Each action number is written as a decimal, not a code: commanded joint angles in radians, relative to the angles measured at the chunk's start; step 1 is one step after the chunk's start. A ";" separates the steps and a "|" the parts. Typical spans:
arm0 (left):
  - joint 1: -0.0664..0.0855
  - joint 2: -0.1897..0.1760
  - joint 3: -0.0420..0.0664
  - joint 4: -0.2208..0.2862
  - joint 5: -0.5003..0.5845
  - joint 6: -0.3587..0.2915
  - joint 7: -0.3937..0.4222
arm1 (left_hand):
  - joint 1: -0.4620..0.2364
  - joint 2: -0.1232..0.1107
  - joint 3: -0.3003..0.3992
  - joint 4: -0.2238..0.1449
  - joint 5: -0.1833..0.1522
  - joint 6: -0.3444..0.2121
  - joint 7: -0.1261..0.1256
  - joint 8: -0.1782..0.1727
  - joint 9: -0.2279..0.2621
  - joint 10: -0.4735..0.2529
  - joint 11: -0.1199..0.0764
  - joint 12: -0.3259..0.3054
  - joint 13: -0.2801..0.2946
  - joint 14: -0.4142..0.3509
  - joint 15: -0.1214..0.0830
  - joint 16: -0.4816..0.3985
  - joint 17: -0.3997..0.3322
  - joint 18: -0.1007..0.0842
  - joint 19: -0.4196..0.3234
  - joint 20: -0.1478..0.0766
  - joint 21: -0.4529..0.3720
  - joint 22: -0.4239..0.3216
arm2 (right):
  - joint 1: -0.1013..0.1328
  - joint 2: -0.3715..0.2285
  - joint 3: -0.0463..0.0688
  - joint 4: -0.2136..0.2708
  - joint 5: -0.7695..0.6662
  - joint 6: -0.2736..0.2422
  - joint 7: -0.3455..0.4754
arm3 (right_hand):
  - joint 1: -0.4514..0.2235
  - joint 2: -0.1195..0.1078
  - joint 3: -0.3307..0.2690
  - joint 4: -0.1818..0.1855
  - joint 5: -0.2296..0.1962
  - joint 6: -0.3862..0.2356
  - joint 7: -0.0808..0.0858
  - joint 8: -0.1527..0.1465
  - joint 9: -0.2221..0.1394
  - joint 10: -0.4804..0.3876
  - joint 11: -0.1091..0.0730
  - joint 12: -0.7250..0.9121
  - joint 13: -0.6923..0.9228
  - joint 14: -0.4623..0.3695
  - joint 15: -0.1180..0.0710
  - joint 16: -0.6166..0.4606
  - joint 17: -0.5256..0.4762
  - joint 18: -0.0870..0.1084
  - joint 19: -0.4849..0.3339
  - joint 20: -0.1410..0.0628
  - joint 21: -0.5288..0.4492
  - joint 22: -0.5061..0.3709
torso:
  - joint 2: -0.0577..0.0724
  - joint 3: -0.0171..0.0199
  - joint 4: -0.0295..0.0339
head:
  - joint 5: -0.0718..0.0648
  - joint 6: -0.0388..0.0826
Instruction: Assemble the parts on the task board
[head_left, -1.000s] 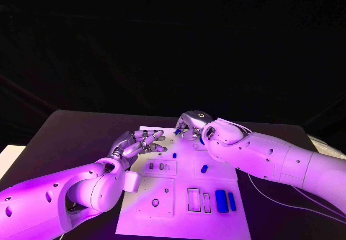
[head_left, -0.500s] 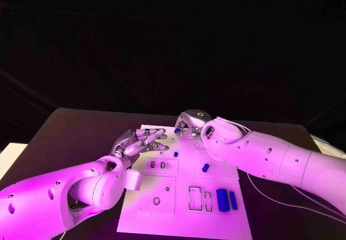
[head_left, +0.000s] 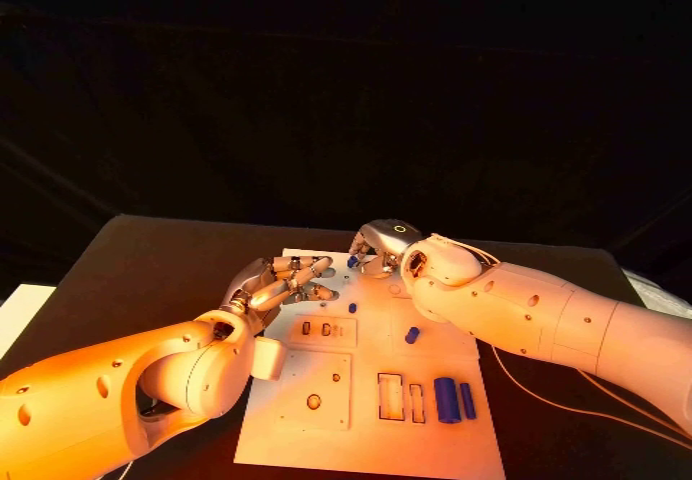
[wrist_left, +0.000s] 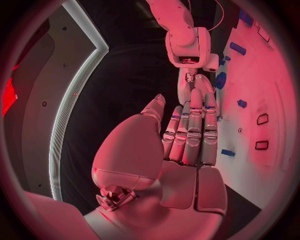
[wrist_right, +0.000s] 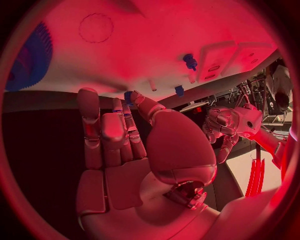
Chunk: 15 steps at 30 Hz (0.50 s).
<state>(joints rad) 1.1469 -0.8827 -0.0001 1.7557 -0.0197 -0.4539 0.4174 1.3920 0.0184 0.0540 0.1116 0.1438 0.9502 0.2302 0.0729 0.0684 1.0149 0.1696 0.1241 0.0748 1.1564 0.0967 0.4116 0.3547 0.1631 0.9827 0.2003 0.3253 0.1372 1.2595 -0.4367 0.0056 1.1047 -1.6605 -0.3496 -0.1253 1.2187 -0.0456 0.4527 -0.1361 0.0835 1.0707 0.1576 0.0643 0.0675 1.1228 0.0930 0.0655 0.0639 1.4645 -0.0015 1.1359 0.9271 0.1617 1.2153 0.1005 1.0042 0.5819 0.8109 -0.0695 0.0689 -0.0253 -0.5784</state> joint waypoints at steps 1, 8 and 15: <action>0.002 0.002 0.001 0.002 0.000 0.024 0.004 | 0.005 0.002 -0.002 -0.006 -0.001 -0.007 0.001 0.000 0.000 -0.007 -0.003 0.004 -0.001 -0.004 -0.001 0.006 0.001 0.018 0.000 0.006 -0.001 -0.001 | 0.000 0.002 0.000 -0.003 0.001 0.000 -0.006 | 0.002 -0.018 -0.001 0.005 -0.002 -0.043 0.010 -0.005 -0.005 -0.037 0.011 -0.005 -0.002 -0.006 0.012 -0.026 -0.033 0.014 -0.022 0.006 -0.024 -0.037 | 0.001 0.0006 -0.0011 | 0.002 -0.001; 0.002 0.002 0.001 0.001 0.000 0.023 0.002 | 0.007 0.004 0.000 -0.008 -0.001 -0.007 0.002 0.000 0.000 -0.008 -0.003 0.005 -0.002 -0.006 -0.001 0.007 0.002 0.018 0.000 0.006 -0.001 -0.001 | 0.000 -0.005 0.000 0.003 0.011 -0.016 0.003 | -0.001 -0.040 -0.029 0.013 0.003 -0.101 0.011 -0.004 -0.004 -0.070 0.014 0.000 0.000 -0.010 0.014 -0.046 -0.060 0.018 -0.034 0.013 -0.040 -0.062 | 0.001 0.0009 -0.0029 | 0.004 0.000; 0.002 0.000 0.001 -0.001 0.000 0.023 0.001 | 0.007 0.004 0.001 -0.008 -0.001 -0.007 0.002 0.000 0.000 -0.008 -0.003 0.005 -0.002 -0.006 -0.001 0.008 0.002 0.018 -0.001 0.006 -0.001 -0.001 | 0.000 -0.052 0.000 0.058 0.020 -0.039 0.003 | 0.009 -0.032 -0.036 0.020 0.014 -0.090 0.007 0.002 0.001 -0.045 0.010 0.012 0.003 0.000 0.010 -0.030 -0.040 0.016 -0.023 0.010 -0.030 -0.048 | 0.001 0.0018 -0.0030 | 0.002 0.001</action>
<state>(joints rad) 1.1476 -0.8837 -0.0001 1.7539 -0.0196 -0.4525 0.4144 1.3919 0.0183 0.0540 0.1116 0.1437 0.9502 0.2302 0.0729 0.0685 1.0113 0.1659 0.1241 0.0739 1.1564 0.0968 0.4155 0.3556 0.1630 0.9827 0.2003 0.3253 0.1373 1.2598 -0.4767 0.0056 1.1493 -1.6466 -0.3629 -0.1230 1.2179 -0.0783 0.4217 -0.1144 0.0933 0.9774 0.1690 0.0643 0.0677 1.0716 0.1022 0.0737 0.0657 1.4565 0.0080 1.1040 0.8856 0.1618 1.1890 0.1128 0.9690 0.5330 0.8122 -0.0681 0.0667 -0.0214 -0.5779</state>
